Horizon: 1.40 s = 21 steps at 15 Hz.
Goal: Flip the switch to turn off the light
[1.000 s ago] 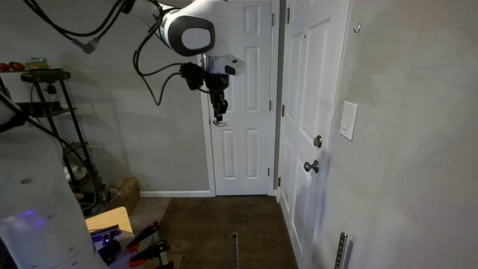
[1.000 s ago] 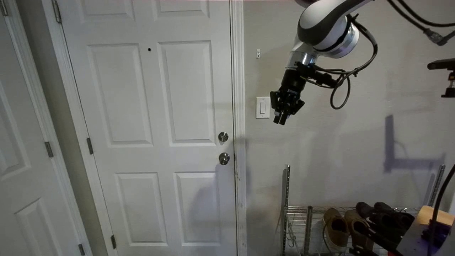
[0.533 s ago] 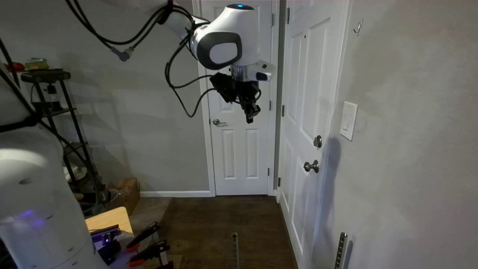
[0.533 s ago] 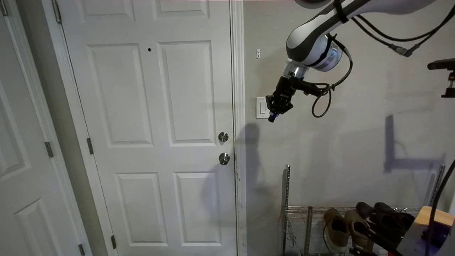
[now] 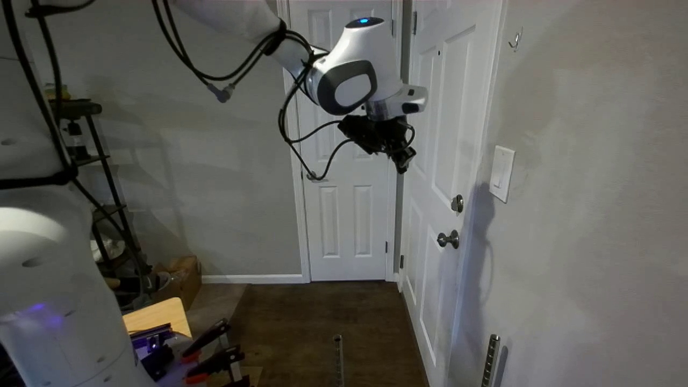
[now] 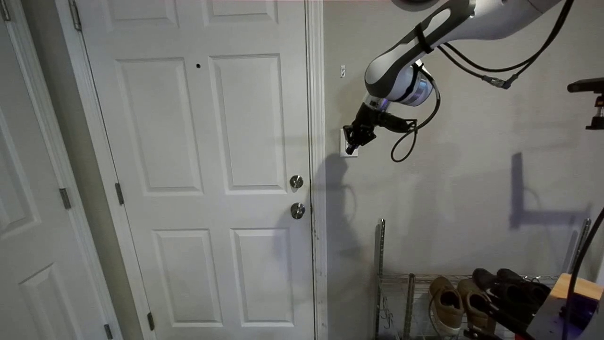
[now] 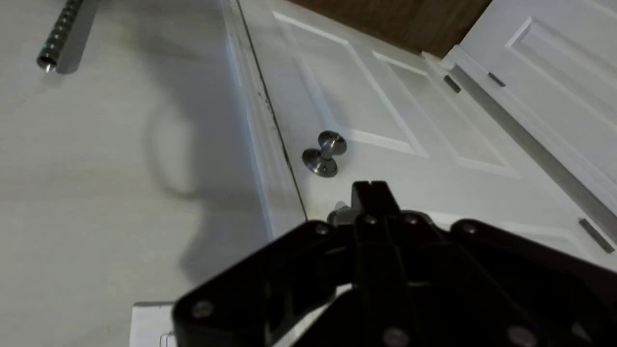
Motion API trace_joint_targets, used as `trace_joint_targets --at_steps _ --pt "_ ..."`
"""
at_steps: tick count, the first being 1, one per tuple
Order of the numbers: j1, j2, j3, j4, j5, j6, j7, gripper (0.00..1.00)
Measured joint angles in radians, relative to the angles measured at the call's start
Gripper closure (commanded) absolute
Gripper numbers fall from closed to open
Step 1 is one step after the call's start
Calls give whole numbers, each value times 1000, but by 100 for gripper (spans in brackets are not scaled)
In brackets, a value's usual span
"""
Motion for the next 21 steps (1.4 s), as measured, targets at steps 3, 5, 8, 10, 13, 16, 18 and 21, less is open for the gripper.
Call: trace_joint_targets --at_steps 3,5,8,10,13,16,18,21 --pt "-23 50 -7 59 -82 63 21 96" --pt "-35 73 -19 89 -136 85 50 76" --pt "-47 95 -32 118 -169 88 74 58" --pt "-50 101 -33 123 -170 88 76 70" --pt "-49 105 -32 124 -170 88 76 58" --pt "-49 105 -32 125 -170 88 76 58" --pt "-49 105 -32 125 -170 88 76 58" --pt "-50 105 -31 125 -170 88 76 92"
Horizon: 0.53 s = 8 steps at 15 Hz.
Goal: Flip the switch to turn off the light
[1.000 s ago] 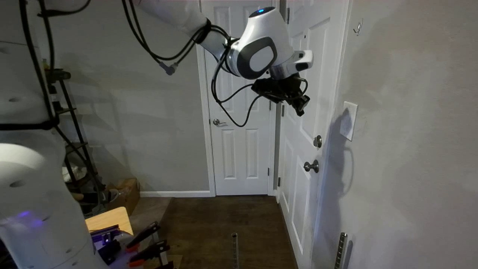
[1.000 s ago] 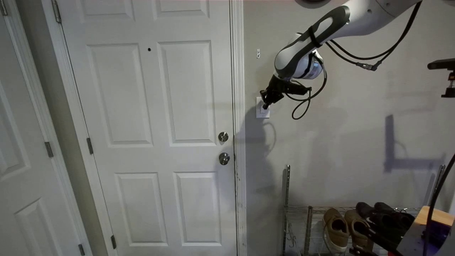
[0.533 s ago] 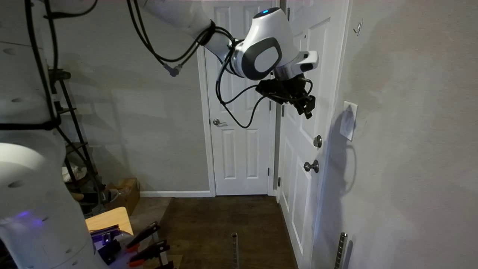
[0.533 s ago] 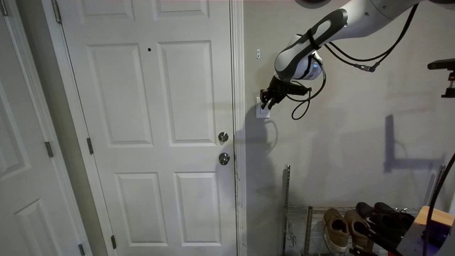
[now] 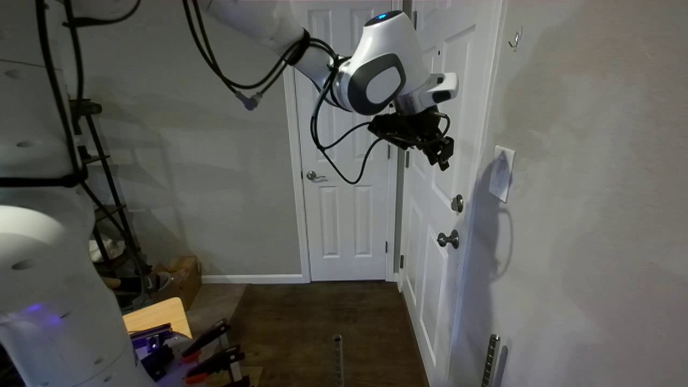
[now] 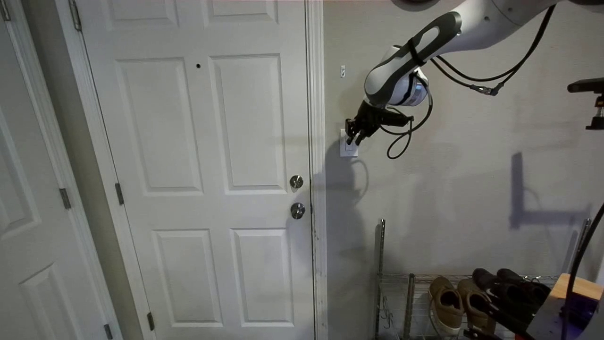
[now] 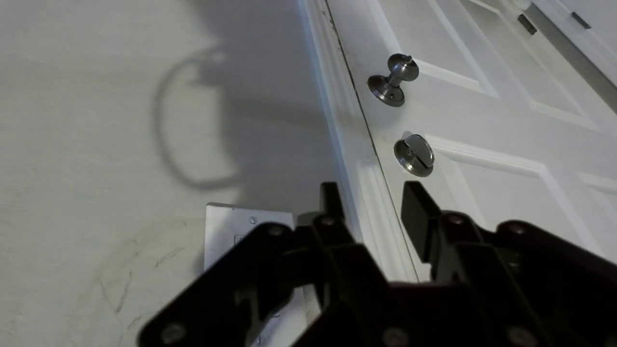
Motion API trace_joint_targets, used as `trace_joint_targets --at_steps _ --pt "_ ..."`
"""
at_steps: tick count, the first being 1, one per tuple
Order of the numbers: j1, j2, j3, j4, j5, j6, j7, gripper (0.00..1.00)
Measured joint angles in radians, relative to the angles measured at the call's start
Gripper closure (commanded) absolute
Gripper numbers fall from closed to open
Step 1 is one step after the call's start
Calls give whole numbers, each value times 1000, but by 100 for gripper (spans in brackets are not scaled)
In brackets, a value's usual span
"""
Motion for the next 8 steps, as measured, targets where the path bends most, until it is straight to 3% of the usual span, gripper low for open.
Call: trace_joint_targets --at_steps 2,4,8 --pt "0 6 -1 1 -1 26 0 96" --pt "-3 27 -7 3 -1 129 0 100" --pt "0 87 -50 14 -2 274 30 96"
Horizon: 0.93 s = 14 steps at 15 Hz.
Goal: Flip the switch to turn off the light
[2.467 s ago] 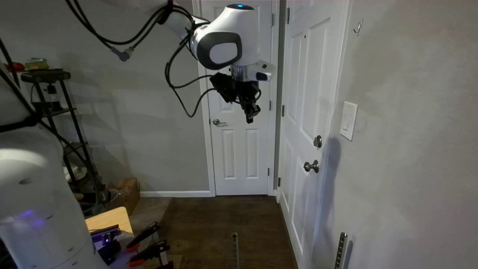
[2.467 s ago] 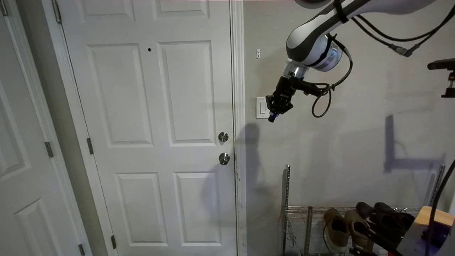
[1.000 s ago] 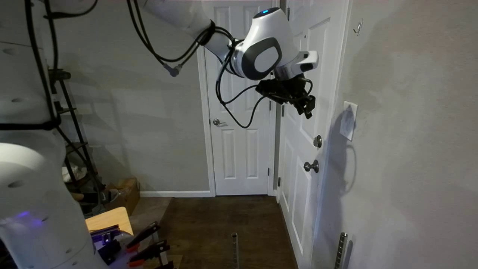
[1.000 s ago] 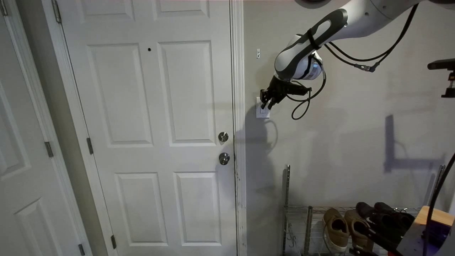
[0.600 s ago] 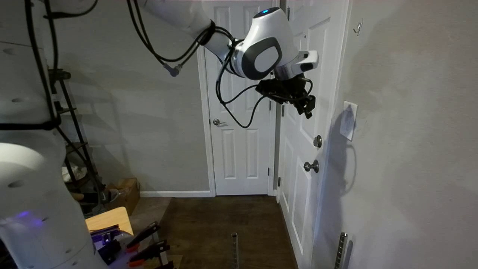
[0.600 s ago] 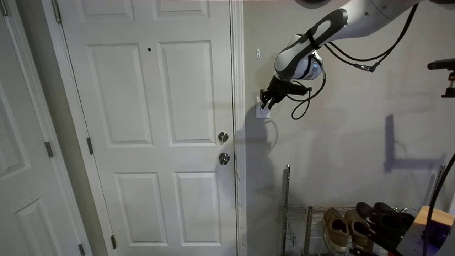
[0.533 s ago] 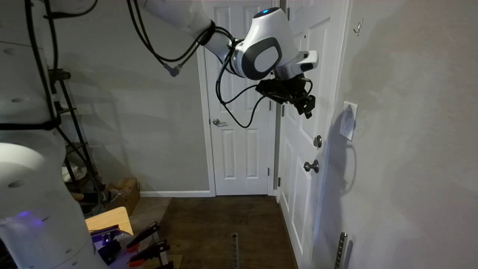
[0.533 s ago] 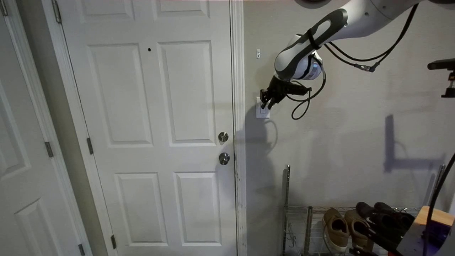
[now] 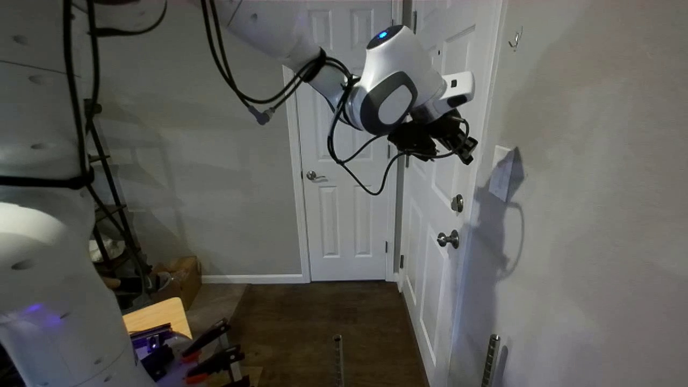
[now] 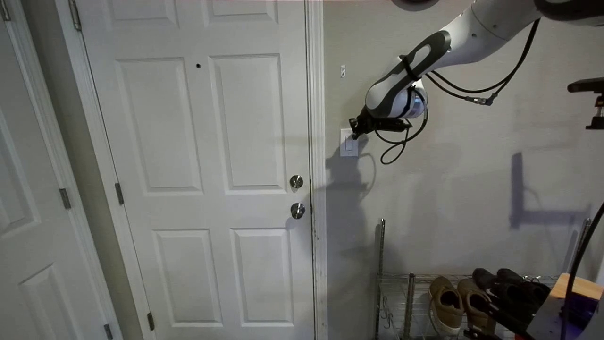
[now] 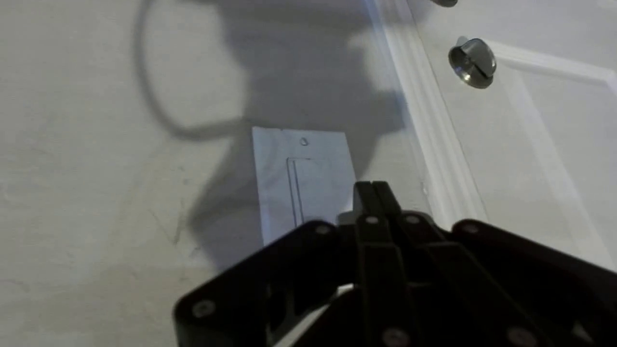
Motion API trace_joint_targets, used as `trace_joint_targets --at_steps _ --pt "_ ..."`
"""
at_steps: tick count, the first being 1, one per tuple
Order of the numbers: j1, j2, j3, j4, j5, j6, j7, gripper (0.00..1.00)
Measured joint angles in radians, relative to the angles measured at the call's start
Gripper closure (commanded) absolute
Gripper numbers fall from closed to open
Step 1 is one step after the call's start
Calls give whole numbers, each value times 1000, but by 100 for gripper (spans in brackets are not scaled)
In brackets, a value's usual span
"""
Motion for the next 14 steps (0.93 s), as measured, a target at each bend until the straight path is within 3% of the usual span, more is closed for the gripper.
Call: trace_joint_targets --at_steps 3,14 --pt "2 35 -29 19 1 1 32 95" --pt "-6 75 -15 67 2 -32 73 96"
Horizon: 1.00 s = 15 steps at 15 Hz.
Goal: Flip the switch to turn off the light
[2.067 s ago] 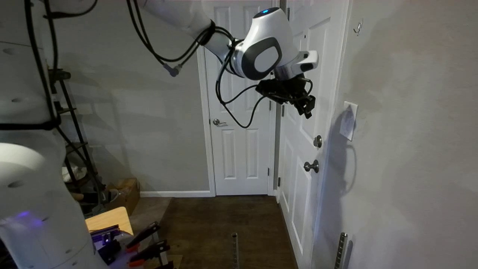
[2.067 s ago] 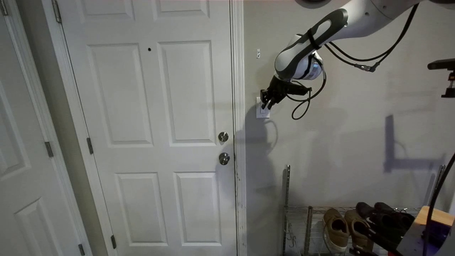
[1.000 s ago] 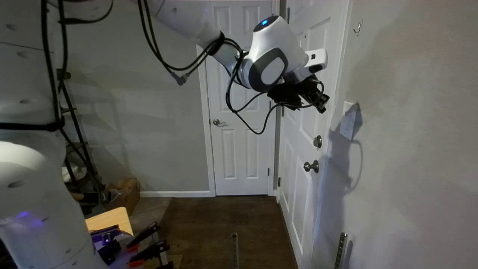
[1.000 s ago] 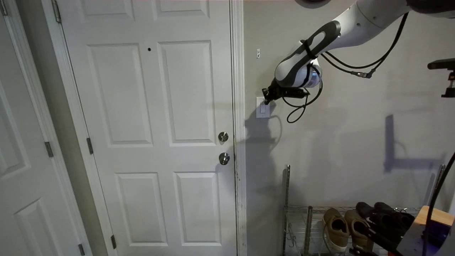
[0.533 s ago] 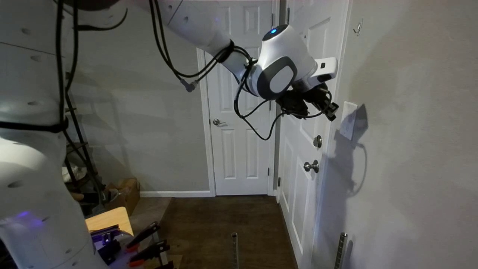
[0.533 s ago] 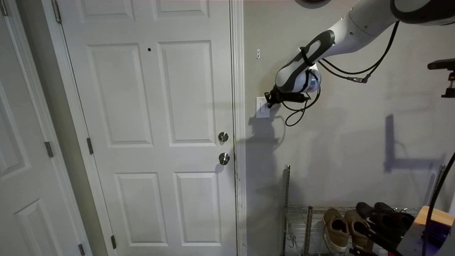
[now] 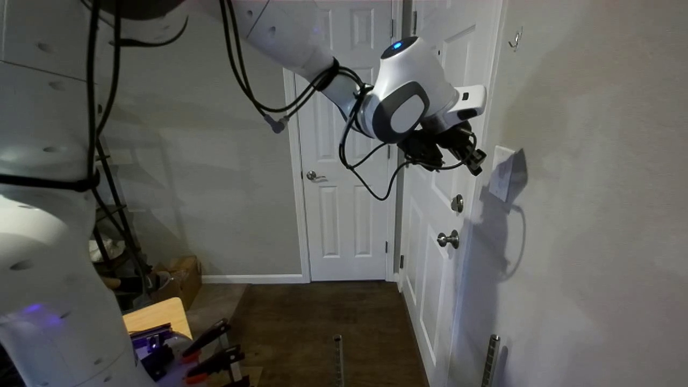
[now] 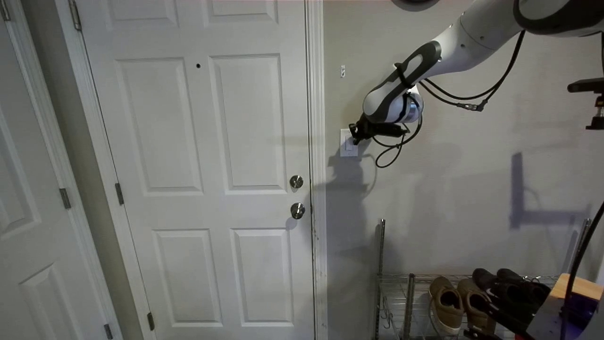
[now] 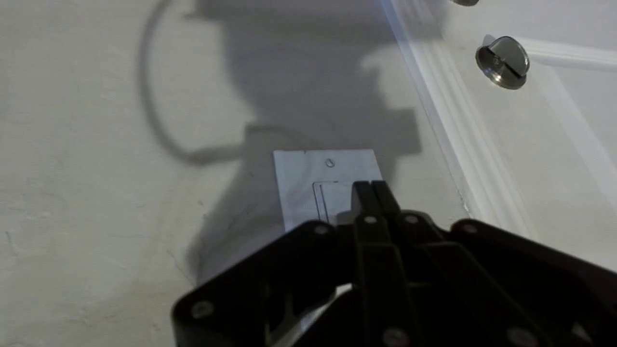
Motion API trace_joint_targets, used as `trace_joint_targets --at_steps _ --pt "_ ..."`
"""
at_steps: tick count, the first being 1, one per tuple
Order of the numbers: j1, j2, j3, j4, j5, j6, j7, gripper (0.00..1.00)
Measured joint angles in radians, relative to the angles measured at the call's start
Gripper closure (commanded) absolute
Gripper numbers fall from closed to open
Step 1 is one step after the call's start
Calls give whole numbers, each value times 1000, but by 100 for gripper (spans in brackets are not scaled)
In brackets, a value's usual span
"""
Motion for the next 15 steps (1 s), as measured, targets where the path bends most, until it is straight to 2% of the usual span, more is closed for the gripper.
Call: trace_joint_targets --at_steps 5,15 --pt "-9 52 2 57 1 -40 7 96" --pt "-10 152 0 158 1 -43 37 96"
